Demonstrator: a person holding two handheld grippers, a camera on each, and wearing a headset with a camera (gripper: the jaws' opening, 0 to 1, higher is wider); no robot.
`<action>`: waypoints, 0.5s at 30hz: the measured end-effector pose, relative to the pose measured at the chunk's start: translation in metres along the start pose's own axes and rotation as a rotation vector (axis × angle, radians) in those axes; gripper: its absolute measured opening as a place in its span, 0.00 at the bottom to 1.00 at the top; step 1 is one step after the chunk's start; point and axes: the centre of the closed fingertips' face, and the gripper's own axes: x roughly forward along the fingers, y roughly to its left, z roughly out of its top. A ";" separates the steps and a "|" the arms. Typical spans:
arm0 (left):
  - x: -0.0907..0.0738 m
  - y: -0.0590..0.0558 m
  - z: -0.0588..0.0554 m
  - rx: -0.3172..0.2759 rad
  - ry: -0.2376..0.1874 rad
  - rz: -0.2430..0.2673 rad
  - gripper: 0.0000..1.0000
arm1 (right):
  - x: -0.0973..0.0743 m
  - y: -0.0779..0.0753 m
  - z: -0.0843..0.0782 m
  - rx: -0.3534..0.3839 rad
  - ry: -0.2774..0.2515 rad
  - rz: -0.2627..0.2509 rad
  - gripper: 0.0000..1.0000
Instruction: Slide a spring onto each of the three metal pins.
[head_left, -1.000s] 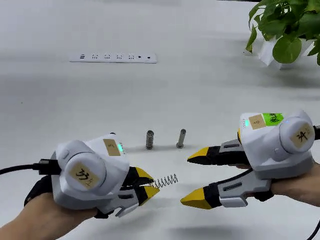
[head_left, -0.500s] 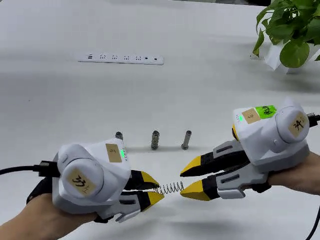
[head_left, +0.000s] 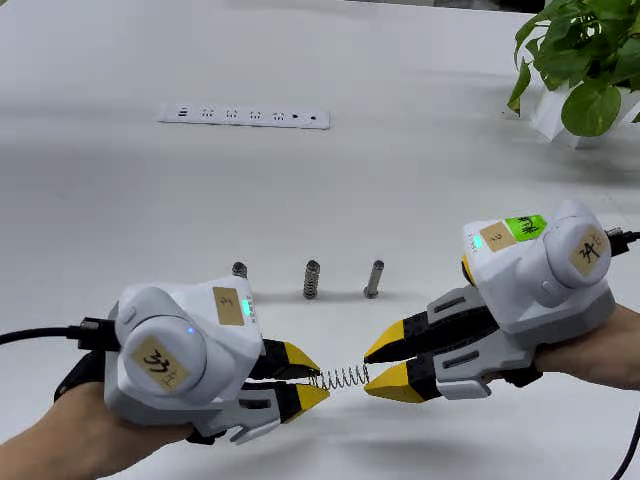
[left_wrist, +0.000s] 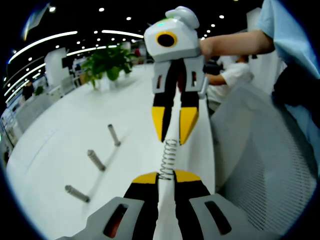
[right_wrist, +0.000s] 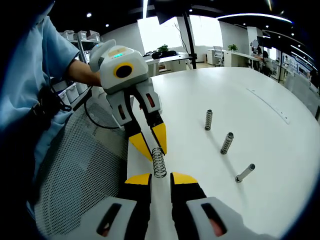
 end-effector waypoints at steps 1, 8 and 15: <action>0.000 0.000 0.000 -0.001 0.001 0.000 0.10 | 0.000 0.000 0.000 -0.002 -0.001 -0.001 0.16; 0.000 -0.002 0.001 0.002 -0.004 -0.007 0.10 | -0.001 0.003 -0.001 -0.001 -0.004 0.008 0.14; 0.000 -0.002 0.004 0.014 -0.013 -0.013 0.10 | -0.001 0.004 -0.001 -0.004 -0.004 0.011 0.12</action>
